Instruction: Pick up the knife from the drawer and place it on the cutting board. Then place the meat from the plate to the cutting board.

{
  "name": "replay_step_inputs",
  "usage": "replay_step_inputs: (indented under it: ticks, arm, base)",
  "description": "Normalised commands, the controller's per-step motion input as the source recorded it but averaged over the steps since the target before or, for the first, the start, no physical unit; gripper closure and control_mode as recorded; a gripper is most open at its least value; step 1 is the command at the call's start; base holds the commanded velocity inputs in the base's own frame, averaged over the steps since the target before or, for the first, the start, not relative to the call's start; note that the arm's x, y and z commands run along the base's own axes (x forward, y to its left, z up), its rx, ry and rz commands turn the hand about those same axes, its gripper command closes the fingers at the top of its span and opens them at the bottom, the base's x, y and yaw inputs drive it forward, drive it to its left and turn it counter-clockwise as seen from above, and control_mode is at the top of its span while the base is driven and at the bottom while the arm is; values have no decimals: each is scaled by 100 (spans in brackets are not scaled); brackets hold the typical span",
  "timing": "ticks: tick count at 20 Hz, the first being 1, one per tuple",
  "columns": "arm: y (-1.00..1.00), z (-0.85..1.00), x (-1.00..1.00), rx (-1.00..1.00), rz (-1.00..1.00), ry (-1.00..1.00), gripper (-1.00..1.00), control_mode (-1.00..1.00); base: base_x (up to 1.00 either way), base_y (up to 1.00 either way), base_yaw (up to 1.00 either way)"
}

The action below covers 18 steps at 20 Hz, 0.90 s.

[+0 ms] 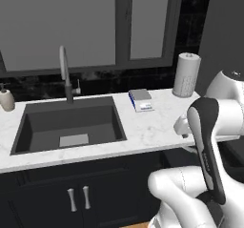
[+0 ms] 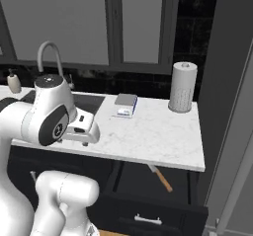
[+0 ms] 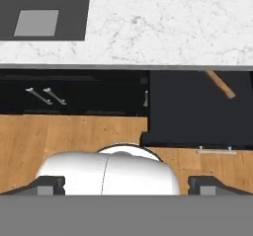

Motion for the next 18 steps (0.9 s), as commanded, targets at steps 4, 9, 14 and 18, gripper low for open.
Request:
replay_step_inputs:
  ticks: [4,9,14,18]
  arm:
    - [0,0,0,0,0,0,-100,100]
    - [0,0,0,0,0,0,-100,100]
    - [0,0,0,0,0,0,-100,100]
    - [0,0,0,0,0,0,-100,100]
  base:
    - [-8,78,-10]
    - [5,82,-21]
    - [1,31,-28]
    - [0,-25,-13]
